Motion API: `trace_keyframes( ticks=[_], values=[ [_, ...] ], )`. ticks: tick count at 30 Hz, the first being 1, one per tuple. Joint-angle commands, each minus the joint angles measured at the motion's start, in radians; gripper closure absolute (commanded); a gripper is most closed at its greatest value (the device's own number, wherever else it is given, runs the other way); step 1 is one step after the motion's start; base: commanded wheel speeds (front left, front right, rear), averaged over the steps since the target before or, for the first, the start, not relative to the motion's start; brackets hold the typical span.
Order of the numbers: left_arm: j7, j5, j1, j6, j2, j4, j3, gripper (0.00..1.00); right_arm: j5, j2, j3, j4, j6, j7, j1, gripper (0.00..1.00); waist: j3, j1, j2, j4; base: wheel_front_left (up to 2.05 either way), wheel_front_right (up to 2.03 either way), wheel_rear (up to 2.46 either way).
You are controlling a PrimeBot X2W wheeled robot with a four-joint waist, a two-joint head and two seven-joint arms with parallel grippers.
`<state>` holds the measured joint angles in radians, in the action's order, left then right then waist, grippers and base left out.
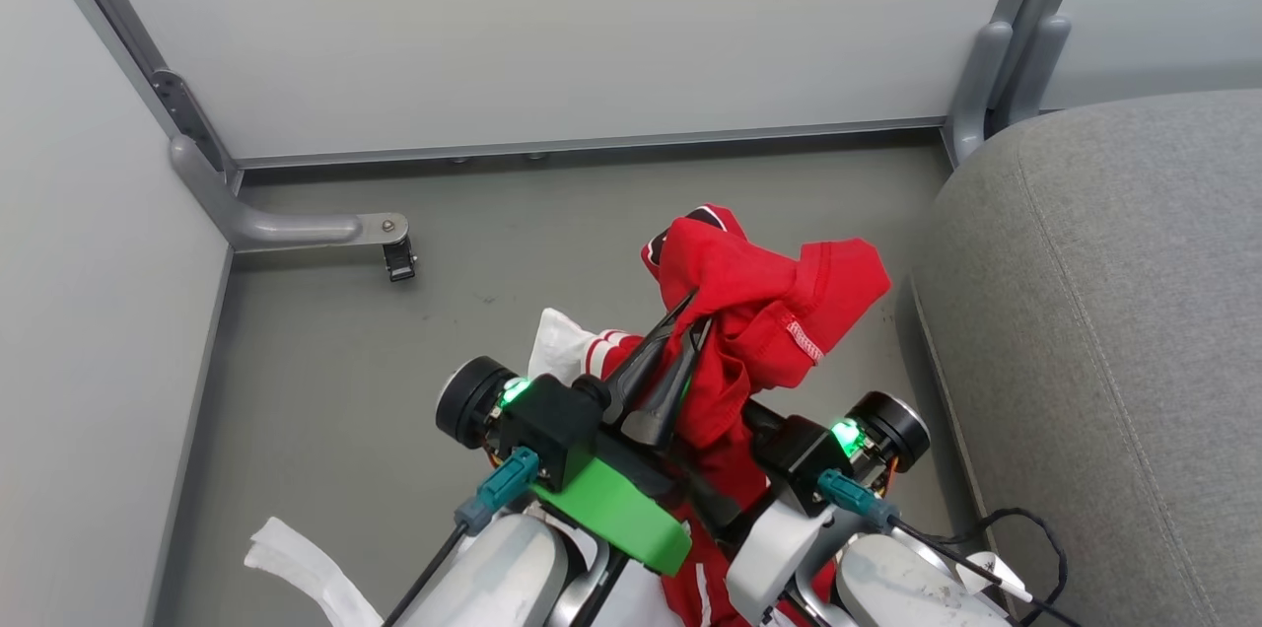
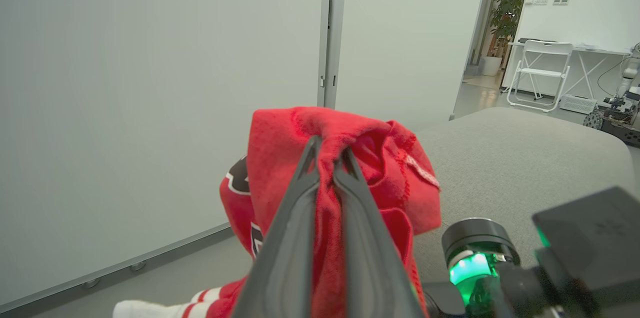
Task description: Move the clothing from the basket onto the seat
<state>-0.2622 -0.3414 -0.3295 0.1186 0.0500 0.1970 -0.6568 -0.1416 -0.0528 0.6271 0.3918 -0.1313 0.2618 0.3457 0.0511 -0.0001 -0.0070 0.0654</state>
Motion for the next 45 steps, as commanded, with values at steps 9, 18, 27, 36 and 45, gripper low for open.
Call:
trace_keyframes(
  ticks=[9, 18, 27, 36, 45],
  values=[
    [-0.003, 0.017, 0.011, -0.041, 0.002, 0.032, 0.031, 0.00, -0.073, -0.001, -0.044, -0.011, 0.001, 0.005, -0.036, 1.00, 0.014, 0.0001, 0.0070, -0.060, 0.00, 0.00, 0.00],
    [-0.003, 0.058, 0.023, -0.038, 0.002, 0.064, 0.073, 0.00, -0.086, -0.006, -0.109, -0.042, 0.001, 0.005, -0.075, 1.00, 0.064, 0.0001, 0.0070, -0.301, 0.00, 0.00, 0.00],
    [-0.003, 0.067, 0.017, -0.020, 0.003, 0.093, 0.077, 0.00, -0.089, -0.023, -0.167, -0.047, 0.001, 0.005, -0.105, 1.00, 0.101, 0.0001, 0.0070, -0.506, 0.00, 0.00, 0.00],
    [-0.003, 0.086, 0.012, -0.011, 0.004, 0.123, 0.072, 0.00, -0.086, -0.078, -0.242, -0.066, 0.001, 0.005, -0.013, 1.00, 0.140, 0.0001, 0.0070, -0.567, 0.00, 0.00, 0.00],
    [-0.003, 0.147, -0.032, 0.002, 0.003, 0.169, 0.077, 0.00, -0.092, -0.232, -0.377, -0.023, 0.001, 0.005, 0.284, 1.00, 0.271, 0.0001, 0.0070, -0.493, 0.00, 0.00, 0.00]
  ],
)
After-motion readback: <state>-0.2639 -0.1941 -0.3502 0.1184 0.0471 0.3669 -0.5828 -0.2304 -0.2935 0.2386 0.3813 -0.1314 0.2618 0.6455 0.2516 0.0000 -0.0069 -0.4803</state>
